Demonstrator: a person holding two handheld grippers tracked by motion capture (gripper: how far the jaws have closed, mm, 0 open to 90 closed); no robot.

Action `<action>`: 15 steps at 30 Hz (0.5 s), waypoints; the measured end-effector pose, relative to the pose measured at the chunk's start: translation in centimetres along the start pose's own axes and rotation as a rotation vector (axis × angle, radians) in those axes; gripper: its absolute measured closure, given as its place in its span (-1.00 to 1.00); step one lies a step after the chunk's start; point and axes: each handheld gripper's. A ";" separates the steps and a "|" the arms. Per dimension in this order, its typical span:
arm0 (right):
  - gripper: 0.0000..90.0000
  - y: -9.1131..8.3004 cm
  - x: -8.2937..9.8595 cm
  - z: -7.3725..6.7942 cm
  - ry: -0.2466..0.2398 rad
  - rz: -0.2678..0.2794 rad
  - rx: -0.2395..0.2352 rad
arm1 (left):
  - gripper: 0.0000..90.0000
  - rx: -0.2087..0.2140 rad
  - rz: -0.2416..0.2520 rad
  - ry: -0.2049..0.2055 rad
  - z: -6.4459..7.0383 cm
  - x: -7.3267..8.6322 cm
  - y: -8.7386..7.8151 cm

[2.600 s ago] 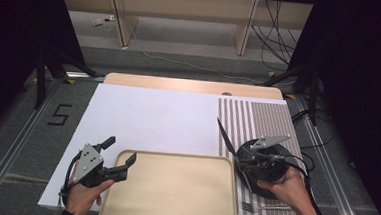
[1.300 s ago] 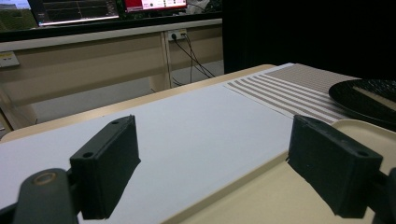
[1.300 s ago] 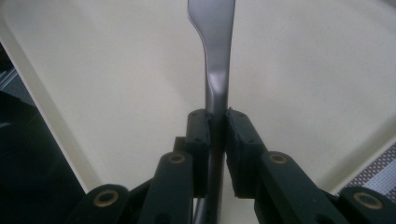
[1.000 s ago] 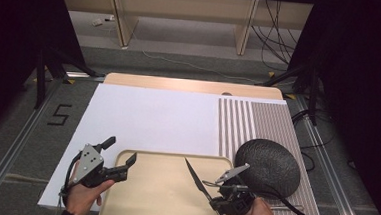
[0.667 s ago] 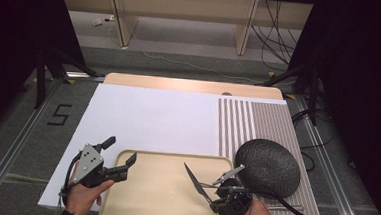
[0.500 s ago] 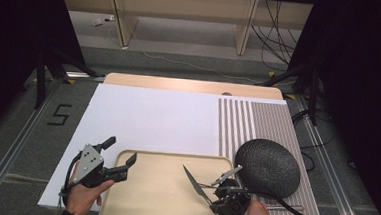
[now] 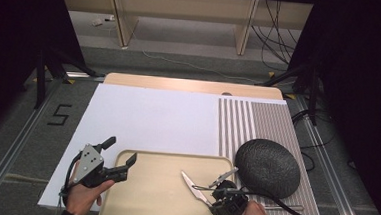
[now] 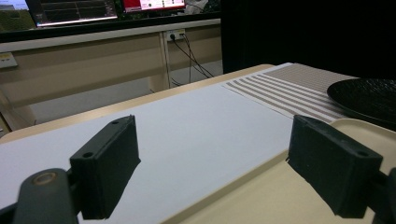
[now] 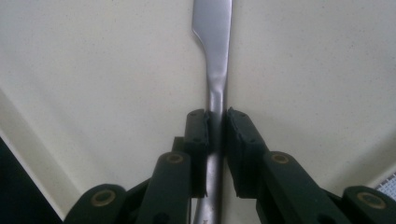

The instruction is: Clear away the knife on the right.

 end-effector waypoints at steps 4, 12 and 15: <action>0.62 -0.6 0.0 0.1 0.022 0.048 -0.014 | -0.64 0.000 0.000 0.000 0.0 0.0 0.0; 0.51 -1.5 0.2 -0.1 0.022 0.178 -0.074 | -0.64 0.000 -0.001 -0.001 0.0 0.0 0.0; 0.71 -0.8 0.1 -0.4 0.000 0.175 -0.065 | -0.64 0.000 0.000 0.001 0.0 0.0 0.0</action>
Point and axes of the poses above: each handheld gripper's, and its own axes: y roughly forward along the jaws, x roughly out of its underside, z roughly to its right, and after that the axes turned 8 degrees about -z, right-handed
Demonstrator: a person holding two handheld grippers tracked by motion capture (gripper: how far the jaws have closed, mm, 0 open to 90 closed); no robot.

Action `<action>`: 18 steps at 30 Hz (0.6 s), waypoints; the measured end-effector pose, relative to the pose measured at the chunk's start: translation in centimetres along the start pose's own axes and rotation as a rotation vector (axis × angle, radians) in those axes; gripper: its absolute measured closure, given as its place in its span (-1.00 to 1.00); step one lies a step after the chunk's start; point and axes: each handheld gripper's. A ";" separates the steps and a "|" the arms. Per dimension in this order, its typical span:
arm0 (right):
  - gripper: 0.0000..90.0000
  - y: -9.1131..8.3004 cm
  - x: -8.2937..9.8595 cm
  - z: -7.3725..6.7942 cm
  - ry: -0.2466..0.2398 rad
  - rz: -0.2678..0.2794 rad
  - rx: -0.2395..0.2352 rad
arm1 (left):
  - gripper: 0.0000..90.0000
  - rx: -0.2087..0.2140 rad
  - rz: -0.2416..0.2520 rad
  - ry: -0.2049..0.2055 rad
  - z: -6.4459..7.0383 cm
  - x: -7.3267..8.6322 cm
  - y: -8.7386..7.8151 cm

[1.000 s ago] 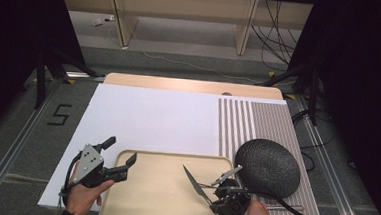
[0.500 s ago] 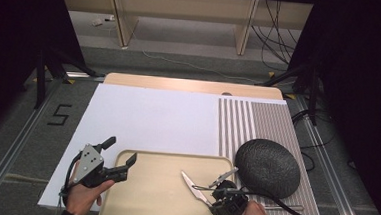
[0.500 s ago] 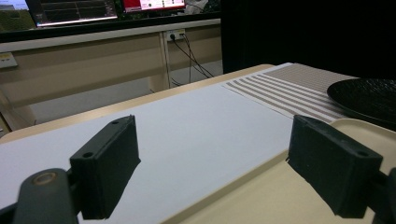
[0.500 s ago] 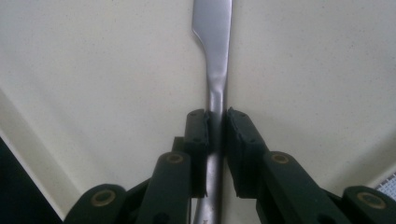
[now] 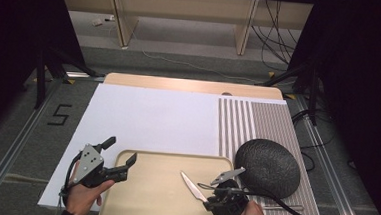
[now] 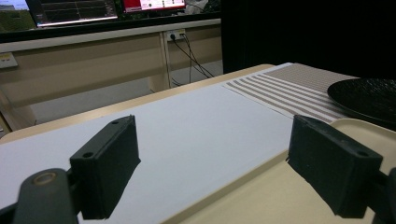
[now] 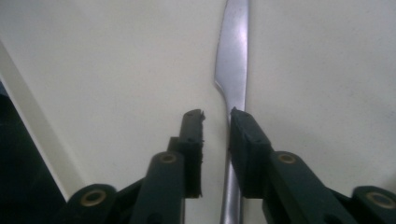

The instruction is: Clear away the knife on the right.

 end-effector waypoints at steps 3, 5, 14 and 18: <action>0.89 0.8 0.1 -0.2 -0.001 -0.017 0.026 | -0.64 -0.001 0.000 -0.001 0.0 0.0 0.0; 0.98 1.3 0.1 -0.3 -0.007 -0.033 0.032 | -0.64 -0.001 0.001 -0.001 0.0 0.0 0.0; 1.00 1.6 0.0 -0.2 -0.009 -0.060 0.087 | -0.64 -0.003 0.001 -0.002 0.0 0.0 0.0; 1.00 1.4 0.0 -0.1 0.006 -0.078 0.119 | -0.64 -0.004 0.000 -0.002 -0.1 0.0 0.0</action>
Point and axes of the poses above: each handheld gripper's, and its own axes: y roughly forward along the jaws, x roughly out of its underside, z roughly to its right, and after that the axes turned 8 degrees about -z, right-handed
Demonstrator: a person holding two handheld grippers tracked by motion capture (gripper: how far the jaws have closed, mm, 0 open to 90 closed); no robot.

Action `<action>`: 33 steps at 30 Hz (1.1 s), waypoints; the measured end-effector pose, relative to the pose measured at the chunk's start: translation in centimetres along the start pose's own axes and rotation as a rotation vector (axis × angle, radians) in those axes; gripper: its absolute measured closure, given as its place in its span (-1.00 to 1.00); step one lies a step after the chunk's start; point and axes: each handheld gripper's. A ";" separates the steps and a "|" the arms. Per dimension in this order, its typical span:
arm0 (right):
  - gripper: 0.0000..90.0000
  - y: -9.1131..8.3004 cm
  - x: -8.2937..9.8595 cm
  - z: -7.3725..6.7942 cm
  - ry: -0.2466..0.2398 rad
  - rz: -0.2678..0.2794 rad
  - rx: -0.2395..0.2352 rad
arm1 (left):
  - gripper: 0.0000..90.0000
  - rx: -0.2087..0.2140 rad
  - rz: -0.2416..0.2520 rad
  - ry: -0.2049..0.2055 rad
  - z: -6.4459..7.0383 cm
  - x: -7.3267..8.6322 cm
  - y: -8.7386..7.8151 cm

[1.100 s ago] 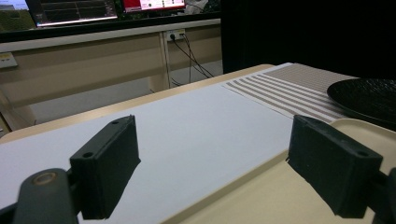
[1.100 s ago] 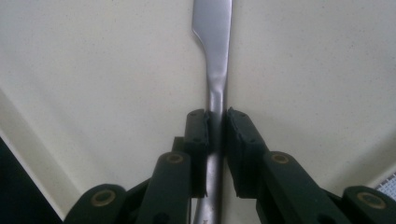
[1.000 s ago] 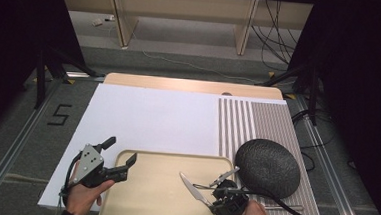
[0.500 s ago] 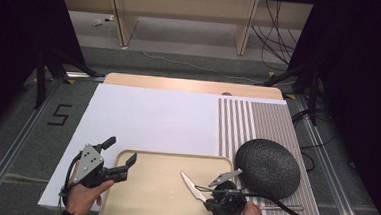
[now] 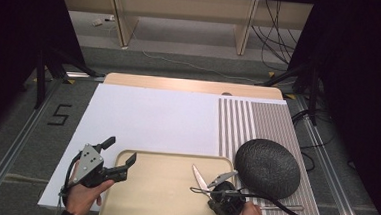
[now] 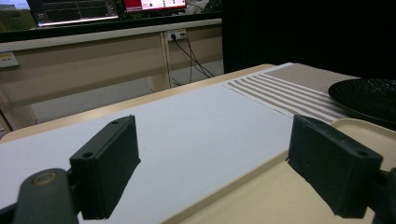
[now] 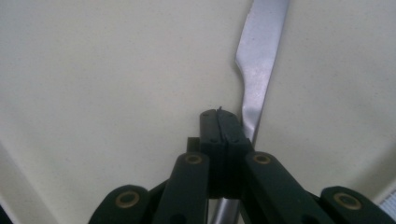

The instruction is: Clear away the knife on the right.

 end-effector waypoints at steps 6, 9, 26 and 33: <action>1.00 -0.3 0.2 0.8 0.022 -0.010 0.025 | -0.64 0.000 0.000 0.001 0.0 0.0 -0.1; 1.00 -0.5 0.4 1.2 0.039 -0.022 0.038 | -0.64 0.000 0.002 0.002 0.0 0.0 -0.1; 1.00 -0.9 1.3 2.2 0.066 -0.048 0.052 | -0.64 -0.004 0.003 -0.001 -0.1 0.0 -0.2; 1.00 -1.0 1.6 2.3 0.067 -0.038 0.042 | -0.64 -0.001 0.009 -0.002 -0.1 0.0 -0.1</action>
Point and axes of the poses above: each handheld gripper's, and its own axes: y roughly forward along the jaws, x roughly out of its underside, z roughly to its right, and after that the axes turned 8 degrees about -z, right-handed
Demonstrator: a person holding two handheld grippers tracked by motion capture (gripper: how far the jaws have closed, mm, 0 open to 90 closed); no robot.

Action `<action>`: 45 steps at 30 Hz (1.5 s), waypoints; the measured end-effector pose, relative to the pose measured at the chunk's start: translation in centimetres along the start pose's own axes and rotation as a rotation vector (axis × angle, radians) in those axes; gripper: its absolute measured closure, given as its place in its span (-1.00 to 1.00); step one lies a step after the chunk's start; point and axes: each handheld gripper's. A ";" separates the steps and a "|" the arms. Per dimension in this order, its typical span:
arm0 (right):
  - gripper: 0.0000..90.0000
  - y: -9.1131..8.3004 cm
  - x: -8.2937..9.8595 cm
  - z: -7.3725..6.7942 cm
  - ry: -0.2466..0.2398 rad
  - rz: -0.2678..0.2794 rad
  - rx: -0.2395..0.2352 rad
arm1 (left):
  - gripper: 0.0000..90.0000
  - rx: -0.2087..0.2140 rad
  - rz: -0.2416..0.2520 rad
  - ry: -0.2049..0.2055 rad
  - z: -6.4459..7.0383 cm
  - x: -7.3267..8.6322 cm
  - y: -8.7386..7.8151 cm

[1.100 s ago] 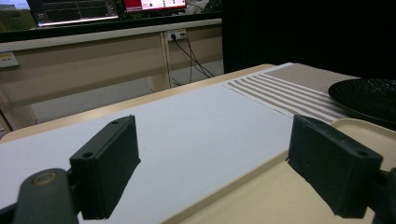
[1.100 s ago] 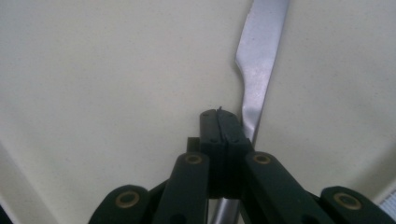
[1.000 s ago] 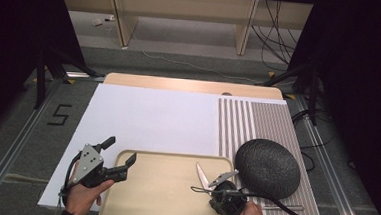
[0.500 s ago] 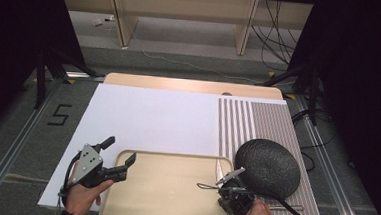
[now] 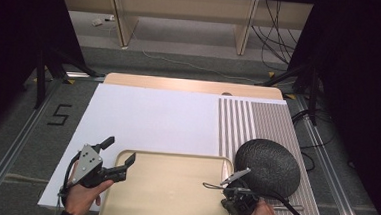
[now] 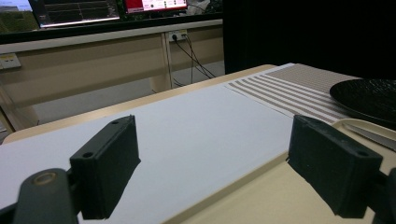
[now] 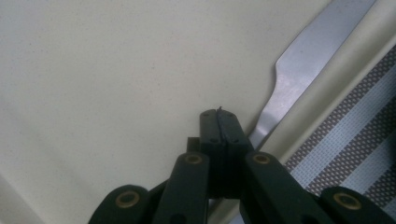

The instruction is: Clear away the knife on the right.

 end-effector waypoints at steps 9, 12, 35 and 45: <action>0.44 -2.5 1.1 1.6 0.031 0.175 -0.075 | -0.64 -0.003 -0.007 0.000 0.0 0.0 -0.1; 0.26 -3.1 1.8 2.6 0.057 0.227 -0.097 | -0.64 0.000 -0.001 -0.001 0.0 0.0 0.0; -0.47 -6.3 6.5 5.8 0.103 0.336 0.019 | -0.64 -0.001 -0.013 -0.001 0.0 0.0 0.1; -0.58 -6.3 8.1 6.8 0.149 0.341 0.033 | -0.64 -0.008 -0.012 -0.008 -0.1 0.0 0.0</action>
Point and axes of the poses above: each handheld gripper's, and its own axes: y roughly forward along the jaws, x roughly out of its underside, z roughly to its right, and after that the axes turned 8 degrees about -z, right-handed
